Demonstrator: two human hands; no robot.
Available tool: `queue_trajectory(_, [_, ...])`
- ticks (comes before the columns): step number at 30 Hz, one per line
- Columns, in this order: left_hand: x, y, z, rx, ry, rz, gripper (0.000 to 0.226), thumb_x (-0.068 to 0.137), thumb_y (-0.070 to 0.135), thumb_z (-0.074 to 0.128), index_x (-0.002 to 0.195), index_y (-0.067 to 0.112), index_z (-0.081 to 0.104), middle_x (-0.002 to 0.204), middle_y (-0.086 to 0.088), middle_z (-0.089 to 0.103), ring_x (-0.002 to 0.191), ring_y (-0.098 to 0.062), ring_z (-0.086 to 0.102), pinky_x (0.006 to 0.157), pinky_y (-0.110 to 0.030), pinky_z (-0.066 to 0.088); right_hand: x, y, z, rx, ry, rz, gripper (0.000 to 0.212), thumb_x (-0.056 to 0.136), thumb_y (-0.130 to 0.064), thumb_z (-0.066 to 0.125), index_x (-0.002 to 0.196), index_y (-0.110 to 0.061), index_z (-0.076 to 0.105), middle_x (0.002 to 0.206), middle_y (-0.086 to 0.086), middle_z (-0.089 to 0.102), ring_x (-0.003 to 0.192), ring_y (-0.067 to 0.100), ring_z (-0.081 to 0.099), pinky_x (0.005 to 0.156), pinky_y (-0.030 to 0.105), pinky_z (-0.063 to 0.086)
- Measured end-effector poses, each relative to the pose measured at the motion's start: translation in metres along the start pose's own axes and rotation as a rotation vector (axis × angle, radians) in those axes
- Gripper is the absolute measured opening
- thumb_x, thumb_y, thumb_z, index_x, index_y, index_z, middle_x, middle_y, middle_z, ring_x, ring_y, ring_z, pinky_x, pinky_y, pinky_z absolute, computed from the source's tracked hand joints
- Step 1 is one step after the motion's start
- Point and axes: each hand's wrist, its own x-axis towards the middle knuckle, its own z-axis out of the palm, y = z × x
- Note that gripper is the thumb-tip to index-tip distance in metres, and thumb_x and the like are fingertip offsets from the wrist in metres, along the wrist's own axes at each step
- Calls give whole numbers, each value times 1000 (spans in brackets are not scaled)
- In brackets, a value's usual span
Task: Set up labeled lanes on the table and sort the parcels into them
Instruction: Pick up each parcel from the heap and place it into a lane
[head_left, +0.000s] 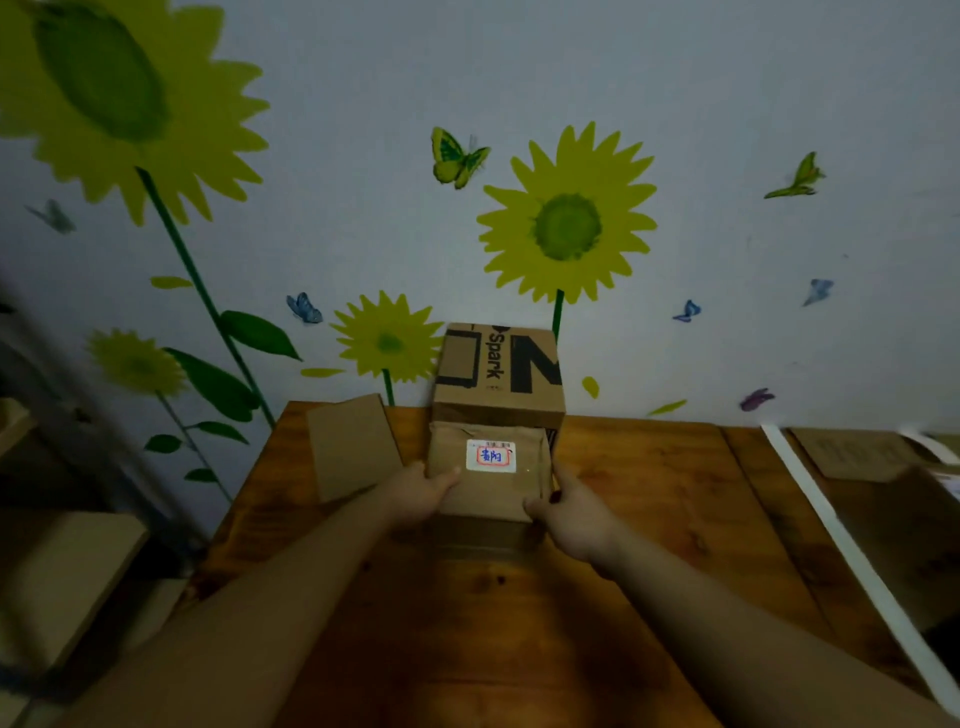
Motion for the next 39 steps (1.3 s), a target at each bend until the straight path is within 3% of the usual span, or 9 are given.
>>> queue_trajectory(4, [-16, -13, 5, -103, -79, -41, 59, 91, 60, 40, 136, 22, 44, 122, -9, 55, 94, -26, 57, 73, -35, 51, -20, 14, -5, 58, -120, 22, 77, 87, -4, 63, 146, -31, 22, 101, -2, 59, 77, 11, 59, 52, 18, 47])
queue_trajectory(7, [-29, -24, 17, -140, -70, 34, 67, 81, 69, 49, 136, 31, 44, 126, -4, 58, 102, -24, 59, 84, -38, 52, -36, 26, -6, 145, -91, 5, 59, 86, -12, 68, 134, -26, 37, 92, -5, 60, 73, 7, 60, 57, 18, 45])
queue_trajectory(9, [-46, -21, 26, -202, -41, 76, 55, 90, 59, 44, 136, 29, 43, 115, -1, 61, 98, -19, 60, 78, -32, 51, -52, 30, -13, 220, -103, 12, 50, 88, -25, 67, 128, -27, 38, 97, -4, 62, 79, 9, 65, 58, 18, 48])
queue_trajectory(16, [-118, 1, 101, -489, 22, 120, 45, 98, 49, 29, 139, 31, 32, 108, 1, 58, 93, -14, 57, 69, -33, 48, -113, 61, -59, 335, 149, 59, 60, 92, -58, 45, 133, -14, 43, 124, 9, 58, 100, 21, 57, 87, 36, 46])
queue_trajectory(20, [-160, 23, 144, -681, 47, 150, 38, 99, 47, 25, 126, 30, 46, 107, 3, 58, 99, -17, 56, 74, -37, 50, -145, 86, -91, 388, 295, 44, 30, 86, -35, 61, 99, -8, 54, 108, 18, 66, 98, 34, 63, 89, 50, 51])
queue_trajectory(22, [-179, 32, 155, -700, 71, 180, 34, 100, 45, 26, 119, 27, 48, 98, 4, 59, 86, -13, 57, 64, -33, 49, -162, 96, -104, 425, 292, 23, 21, 84, -23, 64, 95, -10, 53, 103, 18, 66, 93, 33, 64, 85, 52, 53])
queue_trajectory(26, [-202, 46, 163, -692, 104, 277, 23, 97, 34, 47, 119, 29, 45, 113, -6, 59, 95, -21, 59, 68, -34, 49, -203, 98, -122, 515, 207, -119, 41, 86, -4, 64, 119, -20, 45, 104, 2, 63, 86, 14, 66, 61, 24, 54])
queue_trajectory(33, [-228, 67, 156, -828, -57, 549, 84, 66, 13, 64, 143, 28, 33, 130, -9, 57, 105, -26, 62, 69, -35, 51, -261, 84, -157, 438, 235, -409, 63, 85, 4, 62, 140, -18, 41, 114, -7, 59, 90, -3, 59, 63, 11, 51])
queue_trajectory(39, [-253, 67, 155, -844, -139, 755, 96, 56, 11, 68, 144, 30, 34, 134, -11, 54, 117, -32, 56, 83, -43, 52, -293, 68, -161, 471, 160, -402, 63, 84, -17, 69, 128, -47, 34, 122, 2, 56, 104, 23, 62, 80, 35, 57])
